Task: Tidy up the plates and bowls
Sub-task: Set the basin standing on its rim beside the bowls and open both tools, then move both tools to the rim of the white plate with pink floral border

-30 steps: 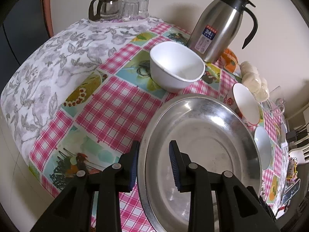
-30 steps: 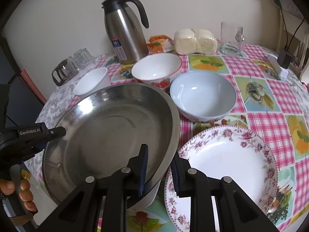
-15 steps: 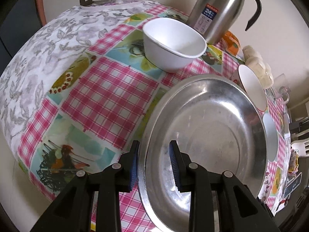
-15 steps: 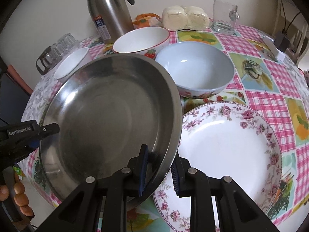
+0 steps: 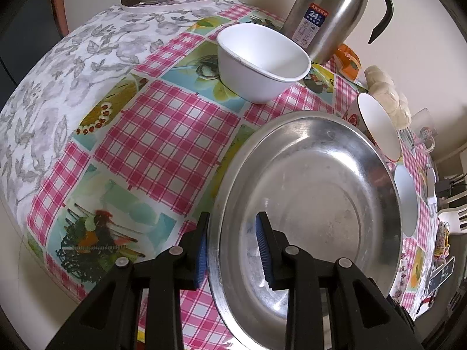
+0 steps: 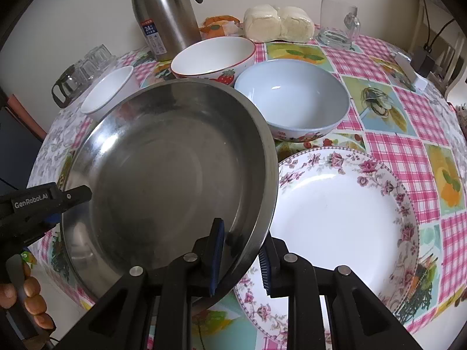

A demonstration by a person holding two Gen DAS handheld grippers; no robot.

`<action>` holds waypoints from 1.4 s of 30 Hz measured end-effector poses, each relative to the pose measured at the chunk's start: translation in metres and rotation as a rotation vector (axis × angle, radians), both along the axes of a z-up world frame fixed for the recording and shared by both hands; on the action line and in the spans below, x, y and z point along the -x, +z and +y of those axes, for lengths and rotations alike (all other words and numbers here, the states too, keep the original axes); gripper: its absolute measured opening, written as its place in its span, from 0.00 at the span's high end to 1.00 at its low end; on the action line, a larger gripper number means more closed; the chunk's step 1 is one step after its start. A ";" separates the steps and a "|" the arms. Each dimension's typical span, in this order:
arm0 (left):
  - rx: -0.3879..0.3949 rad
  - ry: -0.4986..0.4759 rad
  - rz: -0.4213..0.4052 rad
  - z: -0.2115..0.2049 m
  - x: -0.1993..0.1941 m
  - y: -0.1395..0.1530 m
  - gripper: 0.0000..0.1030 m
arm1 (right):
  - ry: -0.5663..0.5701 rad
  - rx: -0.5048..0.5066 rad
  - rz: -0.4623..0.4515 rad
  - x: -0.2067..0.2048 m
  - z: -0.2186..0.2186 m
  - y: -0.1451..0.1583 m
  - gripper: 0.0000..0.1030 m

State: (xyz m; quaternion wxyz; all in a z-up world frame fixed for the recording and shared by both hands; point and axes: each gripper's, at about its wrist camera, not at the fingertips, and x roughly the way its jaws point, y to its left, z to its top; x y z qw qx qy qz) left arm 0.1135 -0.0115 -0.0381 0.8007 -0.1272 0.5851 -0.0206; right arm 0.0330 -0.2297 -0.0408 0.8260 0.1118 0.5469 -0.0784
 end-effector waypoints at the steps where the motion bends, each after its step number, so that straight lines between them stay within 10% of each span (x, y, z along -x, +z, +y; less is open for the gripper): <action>1: 0.001 0.000 -0.001 0.001 0.001 0.000 0.70 | 0.000 -0.001 0.000 0.001 0.001 0.000 0.75; 11: 0.019 0.011 0.005 0.005 0.001 0.000 0.67 | -0.005 -0.016 0.011 0.001 0.001 -0.002 0.76; 29: -0.084 0.011 -0.093 0.007 0.000 0.029 0.23 | -0.029 0.063 -0.083 0.003 -0.006 0.026 0.11; 42: -0.141 0.004 -0.160 0.003 0.001 0.038 0.08 | -0.052 0.066 -0.110 0.005 -0.010 0.030 0.00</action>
